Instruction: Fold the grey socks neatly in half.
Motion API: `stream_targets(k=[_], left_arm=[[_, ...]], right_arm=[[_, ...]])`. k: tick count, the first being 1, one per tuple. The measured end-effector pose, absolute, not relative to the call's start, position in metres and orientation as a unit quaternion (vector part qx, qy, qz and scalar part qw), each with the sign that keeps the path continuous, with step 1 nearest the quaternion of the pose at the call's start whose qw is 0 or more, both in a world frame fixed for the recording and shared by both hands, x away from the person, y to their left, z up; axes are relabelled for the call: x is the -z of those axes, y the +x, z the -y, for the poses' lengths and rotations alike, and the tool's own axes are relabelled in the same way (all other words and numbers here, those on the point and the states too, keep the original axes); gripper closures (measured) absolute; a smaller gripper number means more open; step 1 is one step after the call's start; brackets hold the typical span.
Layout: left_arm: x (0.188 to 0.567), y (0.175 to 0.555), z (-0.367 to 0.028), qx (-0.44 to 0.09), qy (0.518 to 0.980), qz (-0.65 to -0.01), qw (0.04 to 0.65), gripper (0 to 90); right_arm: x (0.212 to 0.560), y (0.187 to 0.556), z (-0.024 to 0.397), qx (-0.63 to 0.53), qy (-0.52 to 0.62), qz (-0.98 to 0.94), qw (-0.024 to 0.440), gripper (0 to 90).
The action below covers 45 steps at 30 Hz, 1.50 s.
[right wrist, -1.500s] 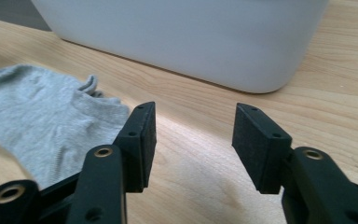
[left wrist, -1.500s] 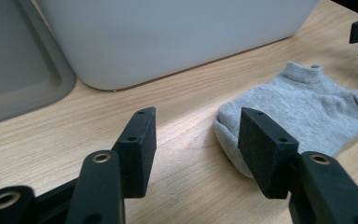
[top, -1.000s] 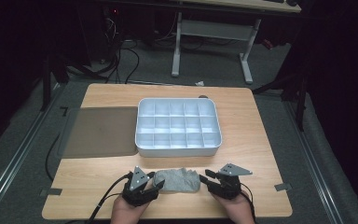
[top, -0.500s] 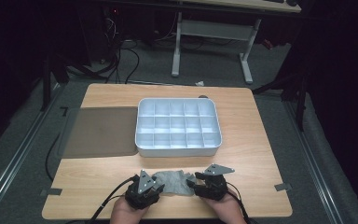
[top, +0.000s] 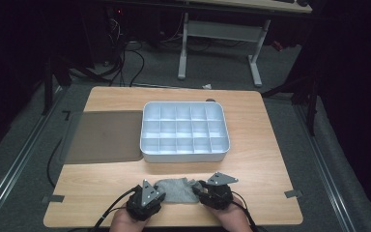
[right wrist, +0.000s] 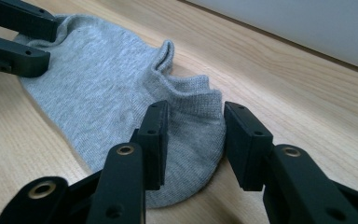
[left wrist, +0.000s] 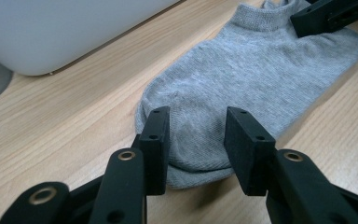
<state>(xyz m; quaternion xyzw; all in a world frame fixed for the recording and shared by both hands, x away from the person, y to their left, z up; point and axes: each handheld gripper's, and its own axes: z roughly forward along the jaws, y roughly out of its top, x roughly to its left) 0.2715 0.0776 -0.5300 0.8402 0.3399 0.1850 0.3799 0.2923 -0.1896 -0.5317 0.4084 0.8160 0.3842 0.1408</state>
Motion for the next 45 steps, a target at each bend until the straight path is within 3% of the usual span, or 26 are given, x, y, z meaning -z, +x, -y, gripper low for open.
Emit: stream_targets(k=[12, 18, 33, 36, 37, 39, 45], left_arm=[[0.531, 0.268, -0.082, -0.184, 0.836, -0.346, 0.385, 60.9], [0.530, 0.269, -0.082, -0.181, 0.836, -0.348, 0.383, 60.8], [0.520, 0.272, -0.075, -0.171, 0.838, -0.353, 0.380, 58.5], [0.507, 0.274, -0.058, -0.155, 0.830, -0.344, 0.411, 63.4], [0.506, 0.275, -0.053, -0.156, 0.829, -0.342, 0.413, 73.2], [0.509, 0.279, -0.038, -0.157, 0.834, -0.340, 0.405, 81.9], [0.520, 0.290, -0.018, -0.152, 0.841, -0.350, 0.383, 85.0]], right_arm=[[0.532, 0.293, 0.190, -0.396, 0.401, -0.819, 0.109, 80.9], [0.531, 0.291, 0.190, -0.397, 0.397, -0.820, 0.111, 85.0], [0.527, 0.286, 0.192, -0.410, 0.386, -0.816, 0.130, 85.6], [0.527, 0.286, 0.194, -0.412, 0.386, -0.815, 0.129, 85.6], [0.527, 0.286, 0.194, -0.413, 0.387, -0.815, 0.128, 85.6], [0.527, 0.286, 0.194, -0.412, 0.386, -0.815, 0.128, 85.6], [0.527, 0.286, 0.194, -0.415, 0.386, -0.814, 0.127, 85.6]])
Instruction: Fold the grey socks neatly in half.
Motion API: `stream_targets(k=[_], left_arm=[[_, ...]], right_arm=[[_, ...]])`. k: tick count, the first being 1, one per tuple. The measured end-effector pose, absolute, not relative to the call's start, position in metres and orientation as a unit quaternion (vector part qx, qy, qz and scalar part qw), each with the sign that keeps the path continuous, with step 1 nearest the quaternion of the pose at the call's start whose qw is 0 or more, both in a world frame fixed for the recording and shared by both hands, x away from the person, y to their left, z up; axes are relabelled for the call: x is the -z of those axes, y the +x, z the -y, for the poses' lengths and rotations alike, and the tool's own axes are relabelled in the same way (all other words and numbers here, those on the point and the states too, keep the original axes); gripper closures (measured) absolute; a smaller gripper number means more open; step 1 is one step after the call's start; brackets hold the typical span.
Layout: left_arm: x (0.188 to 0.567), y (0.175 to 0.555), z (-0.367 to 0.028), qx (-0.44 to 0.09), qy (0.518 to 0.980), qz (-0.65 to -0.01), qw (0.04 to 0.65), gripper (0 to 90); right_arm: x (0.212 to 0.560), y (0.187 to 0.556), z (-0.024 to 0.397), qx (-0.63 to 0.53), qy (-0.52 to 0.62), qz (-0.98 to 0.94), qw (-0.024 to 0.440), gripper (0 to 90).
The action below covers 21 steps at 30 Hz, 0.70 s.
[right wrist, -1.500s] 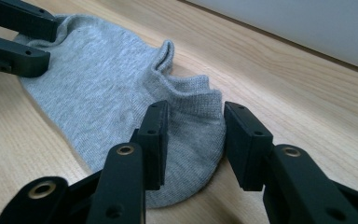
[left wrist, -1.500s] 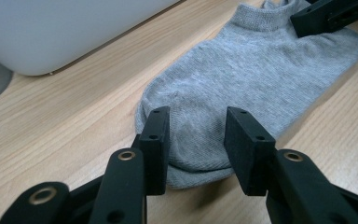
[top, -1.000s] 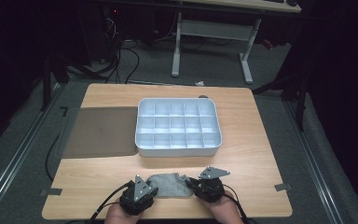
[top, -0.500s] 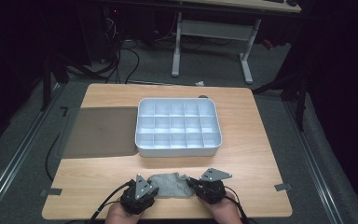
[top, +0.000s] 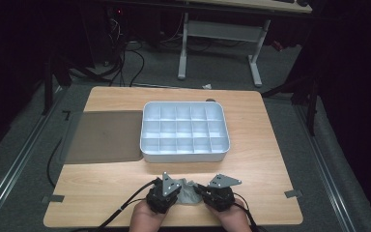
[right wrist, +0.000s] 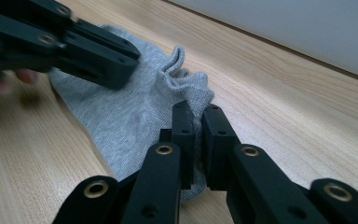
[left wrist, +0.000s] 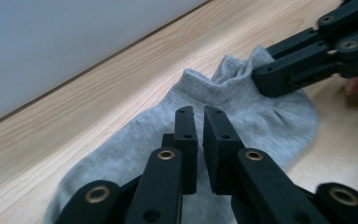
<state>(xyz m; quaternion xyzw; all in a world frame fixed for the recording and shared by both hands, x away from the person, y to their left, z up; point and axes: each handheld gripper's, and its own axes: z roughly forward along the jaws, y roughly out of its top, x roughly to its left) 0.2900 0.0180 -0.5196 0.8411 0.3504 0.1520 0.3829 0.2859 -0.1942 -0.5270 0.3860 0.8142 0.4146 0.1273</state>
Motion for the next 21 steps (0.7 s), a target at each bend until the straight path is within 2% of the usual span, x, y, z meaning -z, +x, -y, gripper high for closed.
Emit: stream_targets(k=[2, 10, 12, 21], left_arm=[[0.526, 0.291, -0.014, -0.159, 0.846, -0.349, 0.371, 87.3], [0.528, 0.291, -0.006, -0.169, 0.843, -0.347, 0.375, 86.9], [0.528, 0.290, 0.001, -0.189, 0.846, -0.338, 0.367, 86.8], [0.529, 0.289, 0.017, -0.212, 0.850, -0.326, 0.355, 86.6]], right_arm=[[0.526, 0.286, 0.196, -0.420, 0.390, -0.810, 0.125, 85.7], [0.522, 0.287, 0.206, -0.441, 0.404, -0.794, 0.113, 85.9], [0.520, 0.287, 0.208, -0.446, 0.406, -0.790, 0.113, 86.0], [0.511, 0.285, 0.214, -0.466, 0.405, -0.778, 0.116, 86.2]])
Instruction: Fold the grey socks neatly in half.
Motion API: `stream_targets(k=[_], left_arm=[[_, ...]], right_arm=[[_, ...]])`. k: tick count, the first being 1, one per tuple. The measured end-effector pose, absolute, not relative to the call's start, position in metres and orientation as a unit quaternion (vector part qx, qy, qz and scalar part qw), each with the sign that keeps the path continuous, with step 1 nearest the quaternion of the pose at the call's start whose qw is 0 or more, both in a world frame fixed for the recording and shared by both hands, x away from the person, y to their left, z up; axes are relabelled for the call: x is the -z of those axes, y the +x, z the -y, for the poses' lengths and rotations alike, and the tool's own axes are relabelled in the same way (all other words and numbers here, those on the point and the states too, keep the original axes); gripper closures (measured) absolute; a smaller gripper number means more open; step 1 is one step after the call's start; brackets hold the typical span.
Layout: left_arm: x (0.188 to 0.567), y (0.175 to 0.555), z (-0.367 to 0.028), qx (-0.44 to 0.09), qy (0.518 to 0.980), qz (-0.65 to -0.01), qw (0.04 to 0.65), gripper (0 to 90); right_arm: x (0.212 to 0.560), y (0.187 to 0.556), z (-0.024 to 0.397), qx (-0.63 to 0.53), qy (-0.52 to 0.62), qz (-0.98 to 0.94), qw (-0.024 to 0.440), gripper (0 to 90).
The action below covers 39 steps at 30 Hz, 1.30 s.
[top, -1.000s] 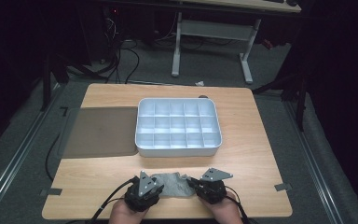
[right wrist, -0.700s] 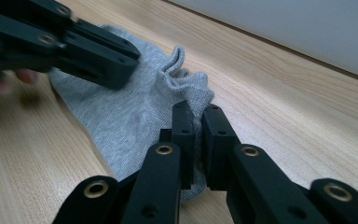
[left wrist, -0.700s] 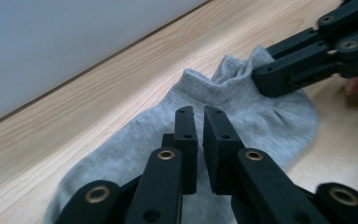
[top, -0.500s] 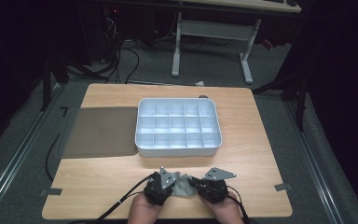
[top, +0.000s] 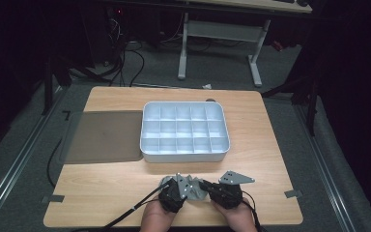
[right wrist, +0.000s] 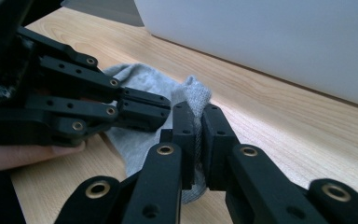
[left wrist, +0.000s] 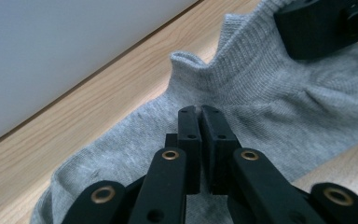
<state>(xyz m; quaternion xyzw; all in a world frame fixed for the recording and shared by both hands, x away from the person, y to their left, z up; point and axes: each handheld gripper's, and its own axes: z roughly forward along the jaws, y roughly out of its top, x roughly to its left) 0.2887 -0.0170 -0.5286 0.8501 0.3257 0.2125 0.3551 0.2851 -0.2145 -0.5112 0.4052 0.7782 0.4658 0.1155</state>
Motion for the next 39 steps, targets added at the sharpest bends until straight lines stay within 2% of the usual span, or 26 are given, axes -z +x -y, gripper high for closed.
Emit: stream_targets(k=[5, 7, 9, 13, 14, 16, 17, 19, 22, 23, 25, 28, 39], left_arm=[[0.525, 0.292, 0.013, -0.195, 0.840, -0.346, 0.370, 78.8], [0.515, 0.292, -0.006, -0.191, 0.815, -0.365, 0.407, 72.1], [0.512, 0.293, -0.014, -0.190, 0.805, -0.375, 0.419, 69.5], [0.509, 0.299, -0.051, -0.166, 0.783, -0.409, 0.439, 58.9], [0.512, 0.303, -0.060, -0.149, 0.781, -0.421, 0.438, 53.5], [0.520, 0.311, -0.077, -0.093, 0.769, -0.448, 0.446, 50.4], [0.520, 0.311, -0.077, -0.093, 0.769, -0.448, 0.446, 48.8], [0.531, 0.318, -0.084, -0.036, 0.753, -0.470, 0.459, 48.9], [0.536, 0.321, -0.085, -0.010, 0.749, -0.475, 0.462, 51.5], [0.537, 0.322, -0.085, -0.007, 0.745, -0.479, 0.464, 62.0], [0.536, 0.322, -0.086, -0.009, 0.742, -0.479, 0.468, 71.7], [0.534, 0.317, -0.088, -0.018, 0.738, -0.473, 0.480, 77.9], [0.532, 0.309, -0.089, -0.015, 0.741, -0.458, 0.492, 78.5]], right_arm=[[0.513, 0.285, 0.216, -0.457, 0.406, -0.782, 0.121, 86.1], [0.514, 0.286, 0.219, -0.459, 0.409, -0.780, 0.119, 86.1], [0.514, 0.286, 0.220, -0.458, 0.411, -0.780, 0.118, 86.1], [0.516, 0.287, 0.221, -0.455, 0.412, -0.781, 0.116, 86.1], [0.517, 0.287, 0.221, -0.453, 0.413, -0.781, 0.116, 86.0], [0.517, 0.288, 0.221, -0.453, 0.412, -0.782, 0.117, 86.0], [0.517, 0.288, 0.221, -0.453, 0.412, -0.782, 0.117, 86.0], [0.517, 0.289, 0.220, -0.452, 0.414, -0.782, 0.116, 86.0], [0.517, 0.289, 0.219, -0.450, 0.415, -0.782, 0.117, 86.0], [0.518, 0.289, 0.219, -0.448, 0.416, -0.783, 0.116, 85.9], [0.518, 0.290, 0.219, -0.446, 0.418, -0.783, 0.117, 85.9], [0.516, 0.289, 0.218, -0.440, 0.421, -0.784, 0.120, 85.8], [0.502, 0.289, 0.208, -0.418, 0.414, -0.796, 0.140, 85.7]])
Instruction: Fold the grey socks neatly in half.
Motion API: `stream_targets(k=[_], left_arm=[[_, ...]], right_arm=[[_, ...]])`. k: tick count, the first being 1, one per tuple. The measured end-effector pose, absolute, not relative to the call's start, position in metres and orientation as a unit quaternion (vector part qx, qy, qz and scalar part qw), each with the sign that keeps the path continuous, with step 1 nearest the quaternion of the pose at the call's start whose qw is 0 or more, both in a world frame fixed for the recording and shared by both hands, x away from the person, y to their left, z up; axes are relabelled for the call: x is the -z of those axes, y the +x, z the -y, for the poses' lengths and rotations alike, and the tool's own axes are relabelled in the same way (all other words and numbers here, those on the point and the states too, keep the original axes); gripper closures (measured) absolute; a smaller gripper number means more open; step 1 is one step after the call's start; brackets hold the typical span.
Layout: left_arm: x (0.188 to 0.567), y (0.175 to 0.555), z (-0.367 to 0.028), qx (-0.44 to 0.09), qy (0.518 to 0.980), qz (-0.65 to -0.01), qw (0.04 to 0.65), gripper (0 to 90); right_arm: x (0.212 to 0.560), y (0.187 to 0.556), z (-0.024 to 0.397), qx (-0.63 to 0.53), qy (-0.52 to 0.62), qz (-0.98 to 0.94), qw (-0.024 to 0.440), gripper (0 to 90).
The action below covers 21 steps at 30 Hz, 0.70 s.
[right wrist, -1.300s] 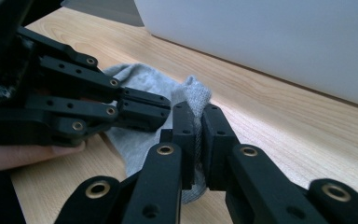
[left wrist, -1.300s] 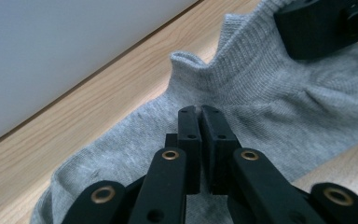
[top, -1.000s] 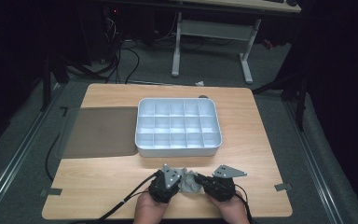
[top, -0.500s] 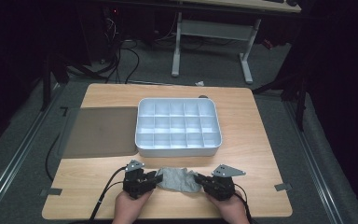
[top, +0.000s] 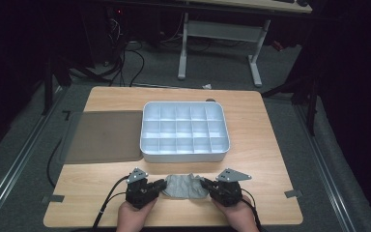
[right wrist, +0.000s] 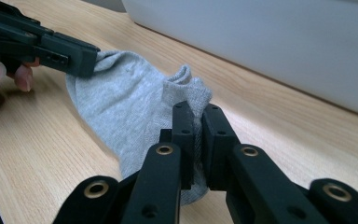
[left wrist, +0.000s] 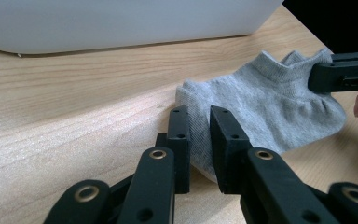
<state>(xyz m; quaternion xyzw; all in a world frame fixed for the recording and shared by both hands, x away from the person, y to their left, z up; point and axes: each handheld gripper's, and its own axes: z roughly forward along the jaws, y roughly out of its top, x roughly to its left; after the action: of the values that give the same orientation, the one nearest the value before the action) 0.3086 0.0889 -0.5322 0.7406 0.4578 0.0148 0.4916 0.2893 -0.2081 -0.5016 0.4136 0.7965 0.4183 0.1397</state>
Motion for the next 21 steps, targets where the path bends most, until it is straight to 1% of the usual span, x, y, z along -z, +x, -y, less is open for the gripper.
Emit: stream_targets(k=[7, 10, 11, 12, 13, 14, 15, 16, 17, 18, 19, 20, 21], left_arm=[[0.531, 0.306, -0.088, -0.015, 0.738, -0.453, 0.501, 78.3], [0.529, 0.304, -0.086, -0.024, 0.744, -0.447, 0.497, 77.7], [0.528, 0.303, -0.085, -0.035, 0.747, -0.444, 0.494, 72.2], [0.525, 0.301, -0.084, -0.059, 0.749, -0.442, 0.490, 72.2], [0.515, 0.294, -0.077, -0.099, 0.757, -0.423, 0.489, 70.0], [0.515, 0.294, -0.077, -0.099, 0.757, -0.423, 0.489, 72.7], [0.506, 0.290, -0.058, -0.112, 0.769, -0.401, 0.485, 81.7], [0.506, 0.290, -0.058, -0.112, 0.769, -0.401, 0.485, 85.8], [0.506, 0.293, -0.050, -0.101, 0.775, -0.399, 0.480, 85.8], [0.509, 0.300, -0.042, -0.083, 0.778, -0.405, 0.473, 89.0], [0.518, 0.312, -0.026, -0.078, 0.787, -0.413, 0.451, 90.0], [0.518, 0.312, -0.026, -0.078, 0.787, -0.413, 0.451, 90.0], [0.524, 0.318, -0.014, -0.069, 0.797, -0.410, 0.439, 90.0]], right_arm=[[0.491, 0.289, 0.199, -0.409, 0.402, -0.805, 0.151, 85.7], [0.488, 0.289, 0.196, -0.401, 0.398, -0.810, 0.157, 85.6], [0.488, 0.290, 0.197, -0.401, 0.399, -0.811, 0.154, 85.6], [0.488, 0.290, 0.197, -0.401, 0.399, -0.811, 0.154, 85.6], [0.489, 0.290, 0.199, -0.401, 0.402, -0.809, 0.150, 85.7], [0.489, 0.290, 0.199, -0.401, 0.402, -0.809, 0.150, 85.7], [0.491, 0.290, 0.199, -0.402, 0.404, -0.808, 0.147, 85.7], [0.491, 0.290, 0.199, -0.402, 0.404, -0.808, 0.147, 85.7], [0.491, 0.290, 0.199, -0.403, 0.405, -0.808, 0.147, 85.6], [0.492, 0.290, 0.200, -0.404, 0.405, -0.807, 0.145, 85.7], [0.493, 0.290, 0.200, -0.405, 0.406, -0.807, 0.143, 85.7], [0.493, 0.290, 0.200, -0.405, 0.406, -0.806, 0.143, 85.7], [0.494, 0.290, 0.201, -0.406, 0.407, -0.806, 0.142, 85.7]])
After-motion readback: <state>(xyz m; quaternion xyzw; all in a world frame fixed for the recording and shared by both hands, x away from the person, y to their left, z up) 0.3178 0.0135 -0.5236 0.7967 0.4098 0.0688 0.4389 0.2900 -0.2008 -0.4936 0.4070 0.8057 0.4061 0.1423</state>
